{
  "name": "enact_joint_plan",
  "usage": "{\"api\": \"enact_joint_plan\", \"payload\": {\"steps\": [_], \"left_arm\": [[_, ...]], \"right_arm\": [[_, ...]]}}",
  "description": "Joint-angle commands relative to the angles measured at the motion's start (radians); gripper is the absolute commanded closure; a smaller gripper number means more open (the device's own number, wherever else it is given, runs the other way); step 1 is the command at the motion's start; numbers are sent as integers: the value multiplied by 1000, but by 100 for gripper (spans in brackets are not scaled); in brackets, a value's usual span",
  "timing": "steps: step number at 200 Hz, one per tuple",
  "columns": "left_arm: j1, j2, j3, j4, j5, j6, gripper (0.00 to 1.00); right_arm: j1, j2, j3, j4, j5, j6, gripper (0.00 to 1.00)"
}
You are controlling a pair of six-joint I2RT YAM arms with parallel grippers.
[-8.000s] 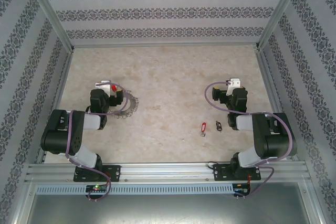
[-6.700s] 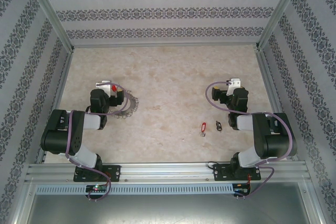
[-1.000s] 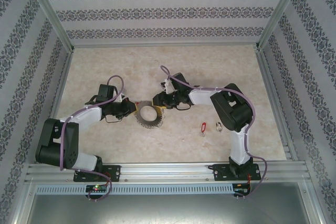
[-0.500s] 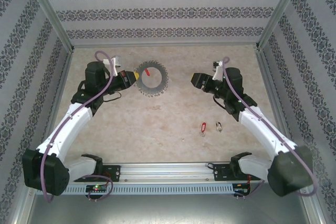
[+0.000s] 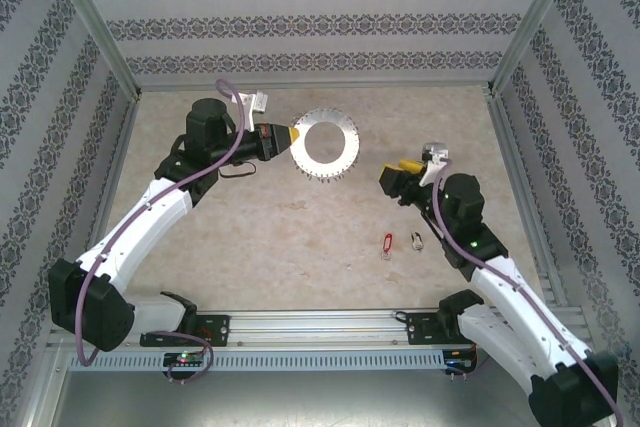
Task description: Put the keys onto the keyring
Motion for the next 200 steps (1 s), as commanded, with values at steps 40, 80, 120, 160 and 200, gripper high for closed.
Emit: {"api": "enact_joint_plan", "payload": {"steps": [40,80,120,160,200], "left_arm": [[-7,-61,7,214,79,2,100],[-10,-120,-21,231,86,8,100],[-13,-154,-48,224,63,22,100],[-16,-173,-53,219,51,30,100],[-21,-177,-61,199,8,9,100]], "right_arm": [[181,-140,-104,113,-30,-586,73],[355,-115,-97,181,72,-797,82],[489,-21,-76,306,177,-924,83],[519,45,-62,438,181,-912,81],[521,83,-42,475,177,-878,81]]}}
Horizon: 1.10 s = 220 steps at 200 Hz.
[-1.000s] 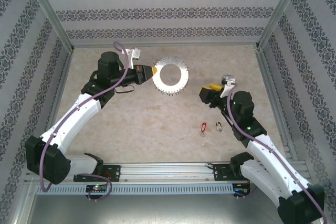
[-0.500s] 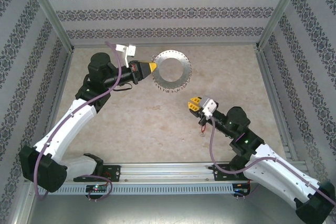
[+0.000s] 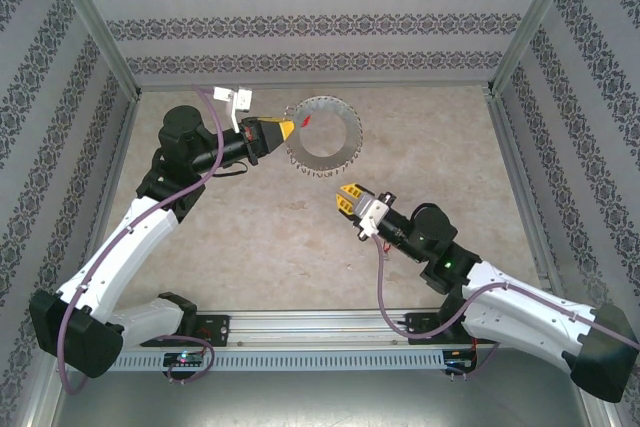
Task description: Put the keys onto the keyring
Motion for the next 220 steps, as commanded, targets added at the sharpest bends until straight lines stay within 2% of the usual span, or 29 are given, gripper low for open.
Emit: {"api": "enact_joint_plan", "payload": {"steps": [1,21,47,53,62,79,99,130,150,179,220], "left_arm": [[-19,-34,-15,42,-48,1,100],[-20,-34,-11,-58,-171,-23,100],[-19,-27,26,-395,-497,-116,100],[-21,-28,17,-436,-539,-139,100],[-21,-51,-34,-399,-527,-169,100],[-29,-124,-194,-184,-482,-270,100],[-31,-185,-332,-2,-448,-360,100],[-30,-239,-386,55,-390,-349,100],[-31,-264,-389,33,-348,-315,100],[-30,-296,-405,28,-334,-314,100],[-30,-303,-411,31,-326,-322,100]], "right_arm": [[12,14,45,85,16,9,81],[12,33,58,62,83,12,80],[-37,42,59,-40,213,35,77],[-57,40,56,-64,245,76,77],[-98,24,50,-95,247,163,76],[-180,-13,18,-134,77,295,75],[-176,-33,-24,-134,-31,337,76],[-105,-43,-74,-121,-52,284,78],[-69,-39,-102,-102,-45,259,79],[-14,-6,-119,-39,6,237,81],[7,72,-89,25,-3,226,80]]}}
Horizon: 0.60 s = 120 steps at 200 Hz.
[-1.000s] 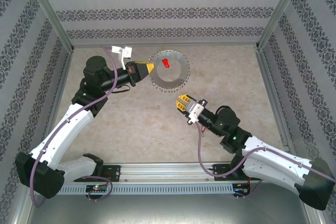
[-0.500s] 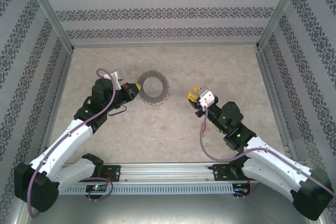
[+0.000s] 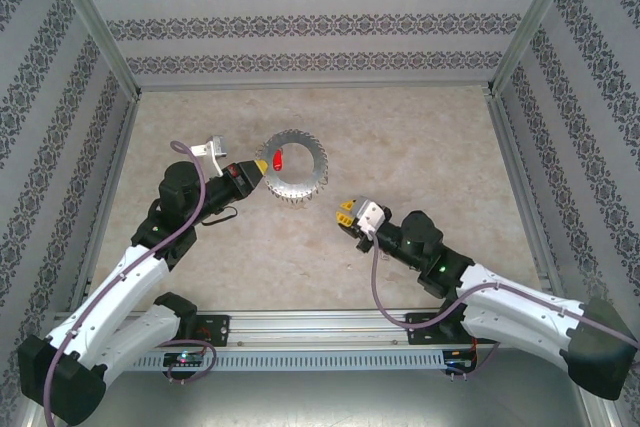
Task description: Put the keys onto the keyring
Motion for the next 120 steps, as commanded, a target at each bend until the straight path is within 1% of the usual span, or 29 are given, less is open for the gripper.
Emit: {"api": "enact_joint_plan", "payload": {"steps": [1,14,18,29,65,94,120], "left_arm": [[-10,-15,-5,83,29,-14,100],[-11,-15,-6,86,33,-14,100],[-11,-15,-7,87,35,-14,100],[-10,-15,-4,88,41,-12,100],[-10,-14,4,81,49,-1,100],[-10,-9,13,77,51,3,100],[-10,-13,14,73,48,1,100]], "right_arm": [[12,39,18,95,6,-15,79],[11,68,19,111,-9,-28,79],[12,78,52,114,-13,-32,79],[12,104,68,130,-30,-40,78],[11,190,98,240,-47,-49,77],[10,239,132,249,-93,-51,79],[11,260,136,262,-95,-45,80]]}}
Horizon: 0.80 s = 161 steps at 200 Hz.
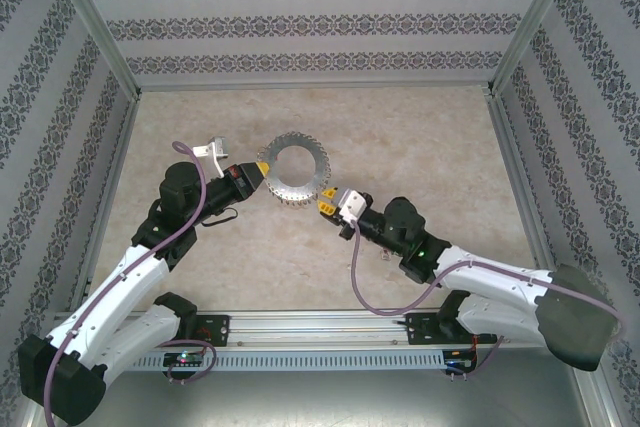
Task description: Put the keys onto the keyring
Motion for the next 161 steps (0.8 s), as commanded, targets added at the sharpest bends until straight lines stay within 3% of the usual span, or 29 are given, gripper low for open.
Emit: {"api": "enact_joint_plan", "payload": {"steps": [1,90,161], "left_arm": [[-10,-13,19,73,23,1,100],[-11,-15,22,70,25,-1,100],[-10,-16,19,72,21,-8,100]], "right_arm": [[8,13,26,60,-38,-6,80],[8,36,25,57,49,-25,81],[8,76,52,91,32,-34,79]]}}
